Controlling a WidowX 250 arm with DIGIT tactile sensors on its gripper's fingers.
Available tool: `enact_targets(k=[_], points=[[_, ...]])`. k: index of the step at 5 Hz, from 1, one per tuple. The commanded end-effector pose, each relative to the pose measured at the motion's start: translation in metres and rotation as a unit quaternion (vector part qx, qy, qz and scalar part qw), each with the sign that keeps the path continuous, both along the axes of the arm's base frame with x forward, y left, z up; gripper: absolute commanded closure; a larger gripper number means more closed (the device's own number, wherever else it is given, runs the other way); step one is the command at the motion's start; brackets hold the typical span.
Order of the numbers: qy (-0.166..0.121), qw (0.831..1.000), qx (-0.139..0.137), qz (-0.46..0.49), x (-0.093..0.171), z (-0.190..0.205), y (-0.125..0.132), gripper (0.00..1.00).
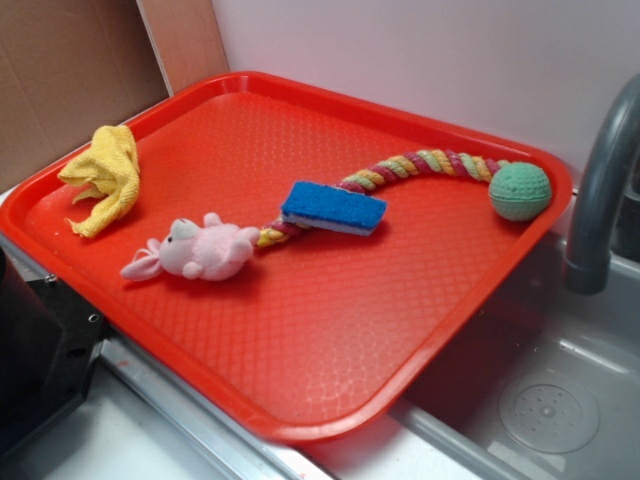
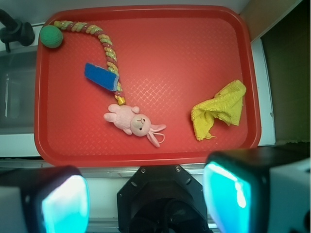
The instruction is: Grab the yellow cloth.
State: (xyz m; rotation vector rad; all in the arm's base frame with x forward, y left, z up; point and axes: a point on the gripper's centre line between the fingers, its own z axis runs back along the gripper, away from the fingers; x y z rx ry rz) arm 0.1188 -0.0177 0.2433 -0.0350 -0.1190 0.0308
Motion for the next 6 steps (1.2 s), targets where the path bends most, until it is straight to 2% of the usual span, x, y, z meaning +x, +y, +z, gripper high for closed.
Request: enact_targets(k=[1, 2, 3, 4, 5, 6], points=[[0.0, 1.0, 0.0, 0.0, 0.0, 0.0, 0.0, 0.0], [0.001, 0.992, -0.002, 0.125, 0.016, -0.031, 0.05, 0.0], [-0.001, 0.969, -0.022, 0.247, 0.008, -0.059, 0.097, 0.0], [-0.022, 0.93, -0.03, 0.365, -0.004, -0.084, 0.114, 0.0], [-0.031, 0.908, 0.007, 0.418, 0.01, -0.114, 0.127, 0.0], [-0.012, 0.898, 0.015, 0.441, 0.041, -0.146, 0.143, 0.0]])
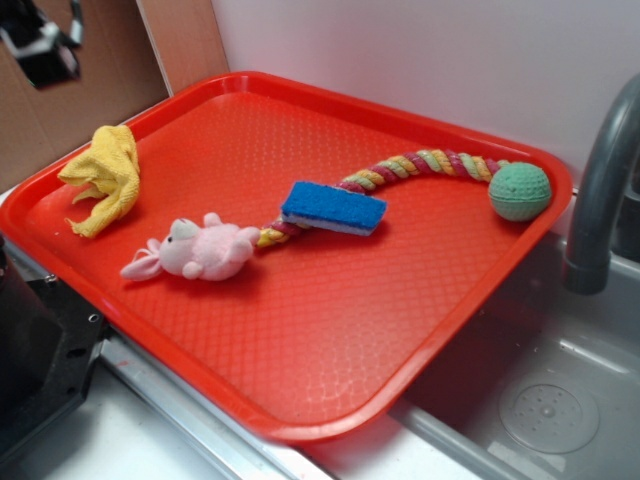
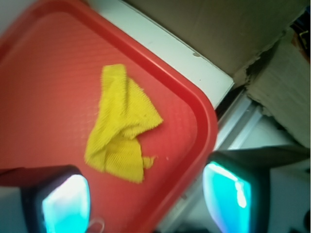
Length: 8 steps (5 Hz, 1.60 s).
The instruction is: Grab the yellow cloth.
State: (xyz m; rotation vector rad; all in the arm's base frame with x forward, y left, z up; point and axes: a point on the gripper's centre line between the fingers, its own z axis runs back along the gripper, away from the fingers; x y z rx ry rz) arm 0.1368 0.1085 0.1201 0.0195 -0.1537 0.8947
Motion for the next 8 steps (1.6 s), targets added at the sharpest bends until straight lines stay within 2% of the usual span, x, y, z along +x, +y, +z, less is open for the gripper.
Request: enact_targets(k=[1, 2, 3, 4, 5, 6, 7, 8], points=[[0.021, 0.999, 0.023, 0.022, 0.042, -0.046, 0.03, 0.0], [0.043, 0.998, 0.029, 0.029, 0.042, -0.079, 0.031, 0.0], [0.076, 0.997, 0.027, 0.022, 0.039, -0.101, 0.022, 0.12], [0.08, 0.997, 0.015, 0.011, 0.044, -0.099, 0.021, 1.0], [0.081, 0.996, 0.008, -0.034, 0.036, -0.088, 0.022, 1.0], [0.061, 0.99, 0.013, -0.124, 0.031, -0.045, 0.019, 1.0], [0.035, 0.977, 0.01, -0.212, 0.038, -0.001, -0.006, 1.0], [0.04, 0.947, 0.018, -0.317, 0.035, 0.03, -0.033, 1.0]])
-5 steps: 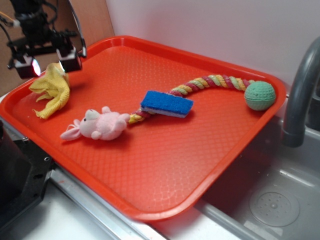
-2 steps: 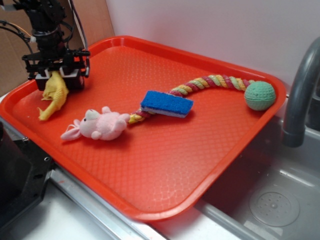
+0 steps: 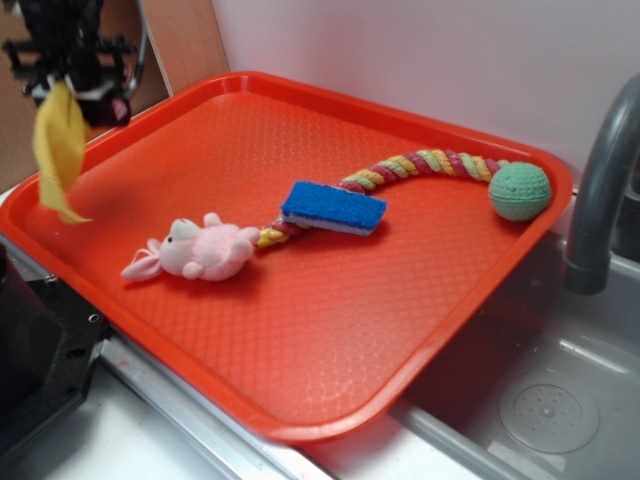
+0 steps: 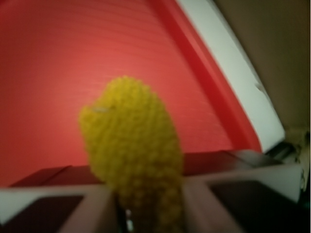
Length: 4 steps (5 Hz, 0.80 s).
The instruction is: Grab the yellow cloth.
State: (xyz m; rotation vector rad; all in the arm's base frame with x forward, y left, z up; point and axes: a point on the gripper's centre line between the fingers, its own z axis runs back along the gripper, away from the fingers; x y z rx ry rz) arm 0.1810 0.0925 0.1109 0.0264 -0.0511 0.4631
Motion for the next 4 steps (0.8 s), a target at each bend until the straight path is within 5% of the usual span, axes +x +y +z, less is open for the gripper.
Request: enact_targets(k=[1, 2, 4], points=[[-0.022, 0.977, 0.004, -0.212, -0.008, 0.058, -0.042, 1.0], [-0.032, 0.962, -0.012, -0.272, -0.009, 0.07, -0.062, 1.0], [-0.038, 0.957, -0.015, -0.286, -0.013, 0.075, -0.073, 1.0]])
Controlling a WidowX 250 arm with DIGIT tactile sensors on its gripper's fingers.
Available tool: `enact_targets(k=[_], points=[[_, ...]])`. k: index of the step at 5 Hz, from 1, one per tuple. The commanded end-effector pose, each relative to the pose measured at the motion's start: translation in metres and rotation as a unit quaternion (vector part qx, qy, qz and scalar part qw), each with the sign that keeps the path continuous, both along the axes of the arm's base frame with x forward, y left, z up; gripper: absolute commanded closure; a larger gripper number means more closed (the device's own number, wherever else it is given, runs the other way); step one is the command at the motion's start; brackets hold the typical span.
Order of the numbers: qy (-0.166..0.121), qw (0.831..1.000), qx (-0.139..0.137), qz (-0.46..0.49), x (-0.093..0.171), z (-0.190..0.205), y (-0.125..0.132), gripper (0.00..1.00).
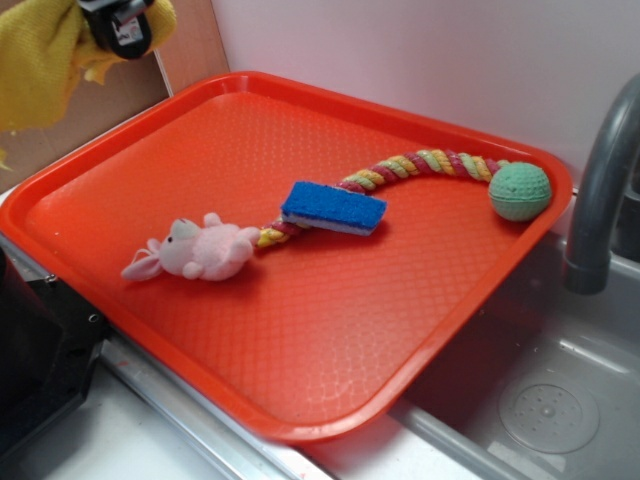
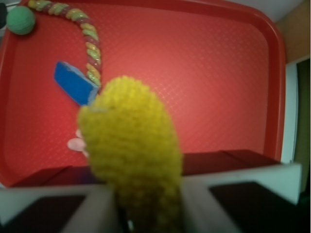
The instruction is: Grab the yellow cloth.
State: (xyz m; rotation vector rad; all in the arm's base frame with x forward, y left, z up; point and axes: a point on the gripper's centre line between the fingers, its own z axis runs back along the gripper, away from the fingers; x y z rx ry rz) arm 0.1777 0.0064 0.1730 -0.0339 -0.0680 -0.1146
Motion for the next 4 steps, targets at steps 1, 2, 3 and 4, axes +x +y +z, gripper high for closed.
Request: enact_targets(k=[1, 2, 3, 4], points=[[-0.029, 1.0, -0.003, 0.009, -0.0103, 0.0134, 0.0178, 1.0], [-0.031, 0.999, -0.006, 0.012, -0.0105, 0.0129, 0.0175, 1.0], [-0.029, 0.999, -0.008, 0.02, -0.0109, 0.0113, 0.018, 1.0], [-0.027, 0.999, -0.004, 0.026, -0.0107, 0.0097, 0.0192, 1.0]])
